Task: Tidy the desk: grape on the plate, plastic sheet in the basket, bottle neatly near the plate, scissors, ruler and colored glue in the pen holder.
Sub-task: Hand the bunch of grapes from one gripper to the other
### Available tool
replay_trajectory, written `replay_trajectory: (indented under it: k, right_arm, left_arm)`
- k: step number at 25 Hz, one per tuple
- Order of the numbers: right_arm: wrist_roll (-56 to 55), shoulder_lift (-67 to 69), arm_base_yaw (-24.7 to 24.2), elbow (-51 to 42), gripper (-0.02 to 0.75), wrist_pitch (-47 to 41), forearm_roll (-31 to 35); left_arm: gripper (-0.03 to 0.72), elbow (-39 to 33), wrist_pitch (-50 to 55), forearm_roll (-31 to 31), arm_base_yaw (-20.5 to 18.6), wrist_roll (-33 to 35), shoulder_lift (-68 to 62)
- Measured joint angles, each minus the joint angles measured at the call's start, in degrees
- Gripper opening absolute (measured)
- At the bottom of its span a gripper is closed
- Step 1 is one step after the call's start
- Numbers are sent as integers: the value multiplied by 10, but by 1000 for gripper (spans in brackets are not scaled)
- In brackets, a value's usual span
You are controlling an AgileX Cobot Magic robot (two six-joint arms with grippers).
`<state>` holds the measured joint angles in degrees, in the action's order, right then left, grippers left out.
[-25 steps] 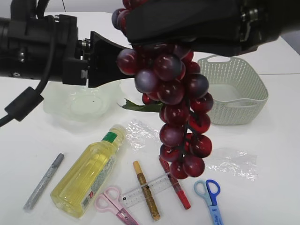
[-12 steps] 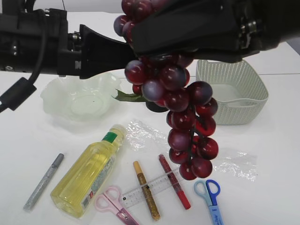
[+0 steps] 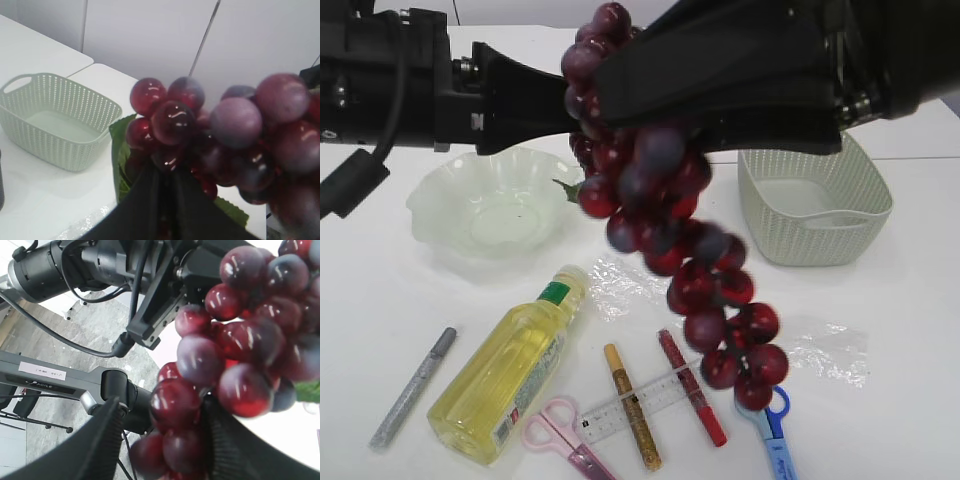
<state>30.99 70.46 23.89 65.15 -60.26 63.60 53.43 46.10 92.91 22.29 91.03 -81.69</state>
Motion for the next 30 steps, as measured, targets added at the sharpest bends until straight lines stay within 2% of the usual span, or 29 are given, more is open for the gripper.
replay_trajectory:
  k: [4, 16, 22, 30]
  right_arm:
    - [-1, 0, 0, 1, 410, -2, 0]
    - [-3, 0, 0, 1, 416, -3, -12]
    - [-76, 0, 0, 2, 417, -5, -137]
    - [-167, 0, 0, 2, 417, -45, -304]
  left_arm:
    - [7, 0, -6, 16, -1, 0, 0]
    - [5, 0, -9, 34, -2, 0, 0]
    - [4, 0, -8, 62, -20, 0, 0]
    - [4, 0, -9, 68, -107, 0, 0]
